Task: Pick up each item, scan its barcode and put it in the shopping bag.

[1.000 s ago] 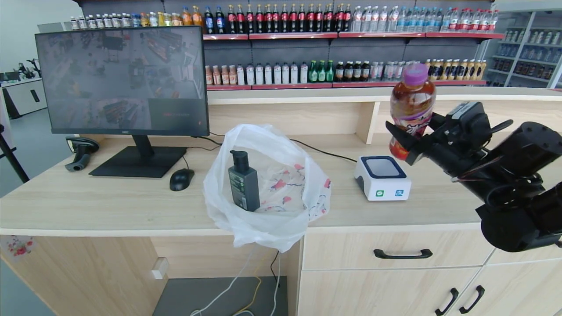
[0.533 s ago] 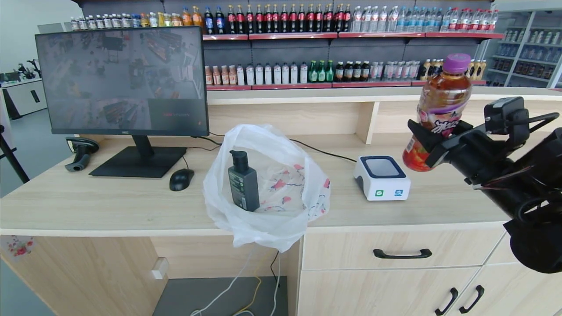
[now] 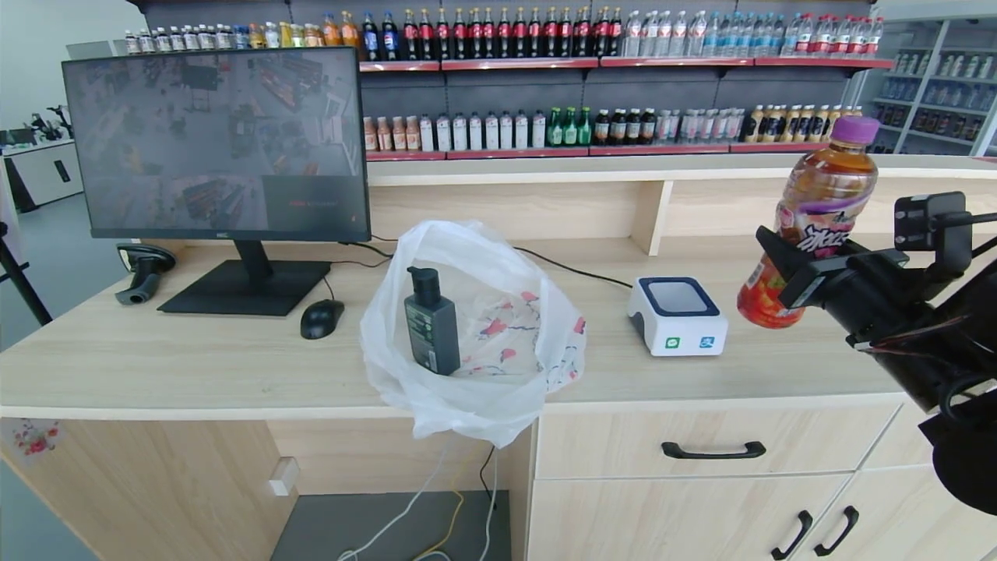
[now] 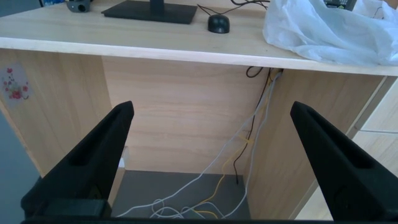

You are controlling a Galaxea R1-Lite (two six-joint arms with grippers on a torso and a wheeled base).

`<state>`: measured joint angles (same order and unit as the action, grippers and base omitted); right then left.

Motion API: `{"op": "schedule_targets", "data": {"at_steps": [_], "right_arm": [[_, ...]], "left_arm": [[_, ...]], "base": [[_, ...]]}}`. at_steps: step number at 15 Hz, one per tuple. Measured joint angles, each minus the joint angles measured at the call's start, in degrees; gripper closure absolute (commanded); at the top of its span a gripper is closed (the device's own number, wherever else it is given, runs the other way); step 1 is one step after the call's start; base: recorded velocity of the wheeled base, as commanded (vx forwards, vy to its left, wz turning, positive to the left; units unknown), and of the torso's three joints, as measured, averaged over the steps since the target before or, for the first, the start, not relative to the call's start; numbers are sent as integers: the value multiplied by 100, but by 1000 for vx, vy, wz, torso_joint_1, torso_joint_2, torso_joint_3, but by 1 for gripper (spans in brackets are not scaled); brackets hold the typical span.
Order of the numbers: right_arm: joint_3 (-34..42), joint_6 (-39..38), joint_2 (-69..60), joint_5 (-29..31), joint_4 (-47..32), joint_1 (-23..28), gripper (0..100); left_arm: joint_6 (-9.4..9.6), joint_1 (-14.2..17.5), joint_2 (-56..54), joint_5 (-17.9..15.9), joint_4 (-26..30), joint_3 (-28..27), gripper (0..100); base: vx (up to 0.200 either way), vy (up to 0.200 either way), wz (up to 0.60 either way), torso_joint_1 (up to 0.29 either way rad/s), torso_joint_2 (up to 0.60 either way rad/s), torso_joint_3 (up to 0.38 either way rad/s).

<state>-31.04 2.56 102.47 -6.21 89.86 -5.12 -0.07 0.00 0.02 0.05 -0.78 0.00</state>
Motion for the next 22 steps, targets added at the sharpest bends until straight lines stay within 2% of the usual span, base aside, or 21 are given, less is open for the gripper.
{"op": "schedule_targets", "data": {"at_steps": [5,11,22], "right_arm": [[45,-194,-55,13,50,28,100],[74,-263,-138,7,0,171,100],[102,-266,-197,11,13,85,100]], "left_arm": [[2,0,0,2,0,0,0],[-2,0,0,2,5,0,0],[5,0,0,2,2,0,0]], "base": [[-40,0,0,3,2,-1],[0,200,0,9,9,2],[0,0,0,0,0,0]]}}
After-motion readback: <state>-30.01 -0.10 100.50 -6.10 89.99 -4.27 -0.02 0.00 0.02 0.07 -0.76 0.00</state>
